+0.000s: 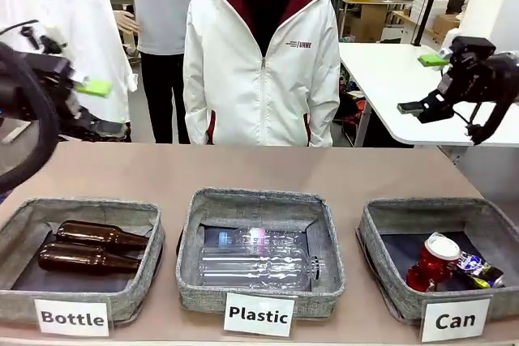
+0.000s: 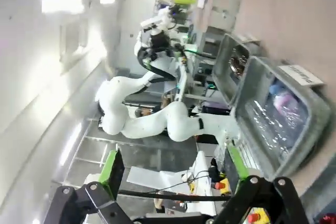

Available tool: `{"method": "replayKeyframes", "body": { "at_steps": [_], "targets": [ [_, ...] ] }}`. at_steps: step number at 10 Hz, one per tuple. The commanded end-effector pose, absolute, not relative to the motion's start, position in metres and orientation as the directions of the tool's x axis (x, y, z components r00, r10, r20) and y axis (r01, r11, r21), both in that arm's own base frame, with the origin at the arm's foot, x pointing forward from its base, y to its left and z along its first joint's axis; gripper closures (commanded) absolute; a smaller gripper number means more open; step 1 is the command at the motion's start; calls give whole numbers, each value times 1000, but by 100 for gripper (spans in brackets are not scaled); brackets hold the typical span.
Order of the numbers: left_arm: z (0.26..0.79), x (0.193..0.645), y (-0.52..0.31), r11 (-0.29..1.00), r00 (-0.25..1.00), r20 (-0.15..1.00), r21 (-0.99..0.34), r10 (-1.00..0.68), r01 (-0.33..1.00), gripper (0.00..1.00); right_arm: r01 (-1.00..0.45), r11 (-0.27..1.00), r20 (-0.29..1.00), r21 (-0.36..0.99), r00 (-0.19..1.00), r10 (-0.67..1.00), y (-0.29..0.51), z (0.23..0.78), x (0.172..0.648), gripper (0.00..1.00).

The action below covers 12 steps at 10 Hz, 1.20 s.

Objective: Sort the can waste into the basket.
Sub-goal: Pick up the can waste from the table and place it in the right Fabric basket.

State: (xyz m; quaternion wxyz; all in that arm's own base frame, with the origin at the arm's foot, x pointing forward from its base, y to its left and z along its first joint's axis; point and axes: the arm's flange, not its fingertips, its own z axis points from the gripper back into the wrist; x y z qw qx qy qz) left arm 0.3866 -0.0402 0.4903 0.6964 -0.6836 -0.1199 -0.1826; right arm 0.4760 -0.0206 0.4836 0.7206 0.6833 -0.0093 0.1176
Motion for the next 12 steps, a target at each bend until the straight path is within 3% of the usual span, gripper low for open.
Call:
{"method": "replayKeyframes", "body": {
  "at_steps": [1,2,12],
  "targets": [
    [456,391,-22,-76,951,285,-953,118,295,0,-201,239,178,950,978,113,-44,480,460,0],
    [490,387,-40,-1,905,417,-908,-90,418,0,-182,39,174,983,972,157,-21,484,476,0],
    [490,387,-40,-1,905,417,-908,-90,418,0,-182,39,174,983,972,157,-21,484,476,0]
  ]
}}
